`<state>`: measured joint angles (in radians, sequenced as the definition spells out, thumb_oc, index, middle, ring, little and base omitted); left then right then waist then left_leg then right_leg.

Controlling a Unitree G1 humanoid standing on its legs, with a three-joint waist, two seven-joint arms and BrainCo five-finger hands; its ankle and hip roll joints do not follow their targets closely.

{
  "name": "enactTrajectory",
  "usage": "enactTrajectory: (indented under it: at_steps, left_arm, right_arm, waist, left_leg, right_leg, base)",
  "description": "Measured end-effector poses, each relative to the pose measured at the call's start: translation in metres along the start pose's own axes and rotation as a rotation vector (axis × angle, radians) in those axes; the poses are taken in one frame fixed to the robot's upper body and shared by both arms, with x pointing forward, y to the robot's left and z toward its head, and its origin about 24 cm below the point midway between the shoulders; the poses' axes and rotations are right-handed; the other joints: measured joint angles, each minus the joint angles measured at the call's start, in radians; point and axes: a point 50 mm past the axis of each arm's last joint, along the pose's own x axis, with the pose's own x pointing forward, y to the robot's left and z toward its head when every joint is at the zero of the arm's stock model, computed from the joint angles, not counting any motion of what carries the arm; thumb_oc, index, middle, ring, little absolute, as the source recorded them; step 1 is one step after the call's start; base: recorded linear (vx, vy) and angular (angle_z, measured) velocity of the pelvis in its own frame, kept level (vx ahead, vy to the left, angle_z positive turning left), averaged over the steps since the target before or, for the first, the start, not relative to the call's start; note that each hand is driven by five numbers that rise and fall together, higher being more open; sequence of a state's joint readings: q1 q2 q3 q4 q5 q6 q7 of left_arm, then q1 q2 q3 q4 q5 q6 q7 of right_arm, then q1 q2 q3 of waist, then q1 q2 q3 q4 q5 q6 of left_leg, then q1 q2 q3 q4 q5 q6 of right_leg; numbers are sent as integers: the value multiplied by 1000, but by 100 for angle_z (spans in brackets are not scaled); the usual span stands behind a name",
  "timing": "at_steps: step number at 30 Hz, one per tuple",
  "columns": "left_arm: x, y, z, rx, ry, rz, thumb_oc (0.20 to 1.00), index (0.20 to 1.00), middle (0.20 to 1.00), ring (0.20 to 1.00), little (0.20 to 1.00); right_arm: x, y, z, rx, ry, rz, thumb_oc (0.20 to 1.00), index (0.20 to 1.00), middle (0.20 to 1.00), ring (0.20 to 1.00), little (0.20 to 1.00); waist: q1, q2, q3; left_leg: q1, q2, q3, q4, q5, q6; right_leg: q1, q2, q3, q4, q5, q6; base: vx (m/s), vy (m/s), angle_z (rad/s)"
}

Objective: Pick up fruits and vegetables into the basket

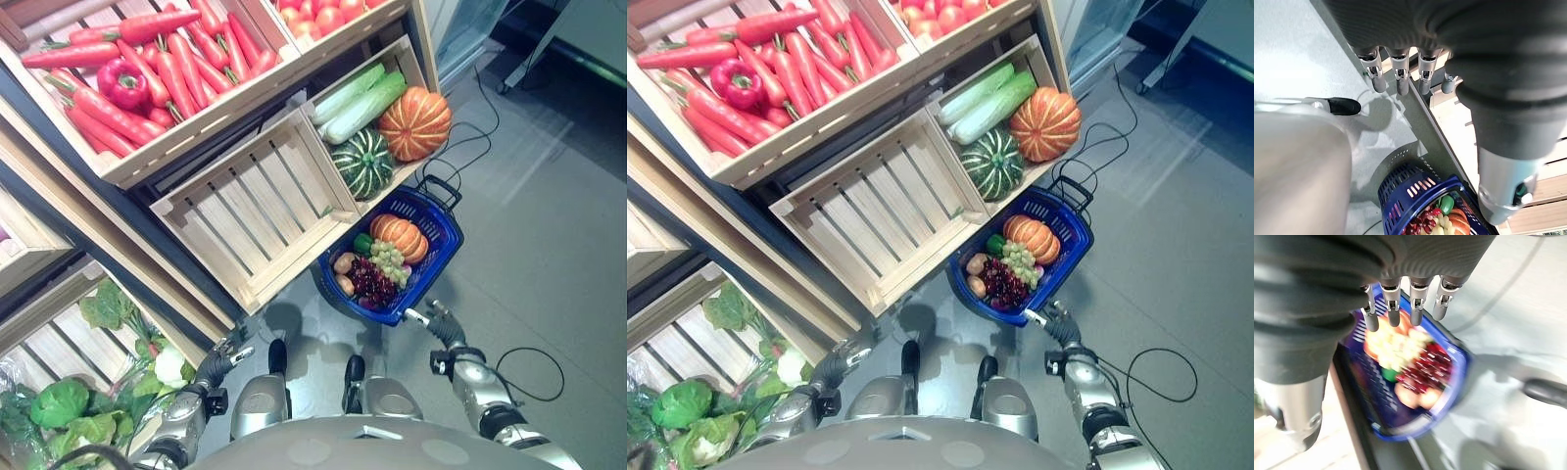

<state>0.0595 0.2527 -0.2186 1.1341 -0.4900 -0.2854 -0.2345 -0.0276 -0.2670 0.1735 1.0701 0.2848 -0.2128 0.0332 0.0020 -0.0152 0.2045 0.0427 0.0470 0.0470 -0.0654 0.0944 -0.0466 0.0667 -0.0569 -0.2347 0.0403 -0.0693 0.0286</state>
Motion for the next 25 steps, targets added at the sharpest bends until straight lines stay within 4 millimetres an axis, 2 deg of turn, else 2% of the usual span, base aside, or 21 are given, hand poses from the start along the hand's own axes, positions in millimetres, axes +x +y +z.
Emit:
enactTrajectory:
  at_steps: [3, 6, 14, 25]
  left_arm:
    - [-2, -4, -11, -13, 47, -40, 1000, 1000, 1000, 1000, 1000]
    - [-1, -6, -12, -7, 74, -67, 1000, 1000, 1000, 1000, 1000]
    - [1, -9, -20, -41, 195, -107, 1000, 1000, 1000, 1000, 1000]
    - [2, -12, -26, -26, 281, -94, 1000, 1000, 1000, 1000, 1000]
  right_arm:
    - [-5, 10, -27, 26, 143, 70, 1000, 1000, 1000, 1000, 1000]
    - [-12, 15, -46, 39, 234, 99, 1000, 1000, 1000, 1000, 1000]
    - [-22, 13, -69, 77, 445, 186, 1000, 1000, 1000, 1000, 1000]
    - [-29, 10, -80, 97, 539, 223, 1000, 1000, 1000, 1000, 1000]
  waist:
    - [-1, 0, -29]
    - [0, 3, -48]
    - [-3, 11, -82]
    - [-6, 24, -93]
  left_leg:
    - [21, 0, 2, -11, 0, -1]
    - [34, 0, 2, -13, -1, -2]
    - [68, 2, 4, -14, -8, 1]
    - [109, 2, 18, -14, -13, 2]
  right_leg:
    - [26, 4, 0, -26, 8, 1]
    - [40, 4, 0, -29, 7, 1]
    - [79, 4, 2, -32, 5, 4]
    - [113, 4, 15, -37, 6, 4]
  base:
    - [0, 0, 0]
    - [0, 0, 0]
    - [0, 0, 0]
    - [14, 1, -3]
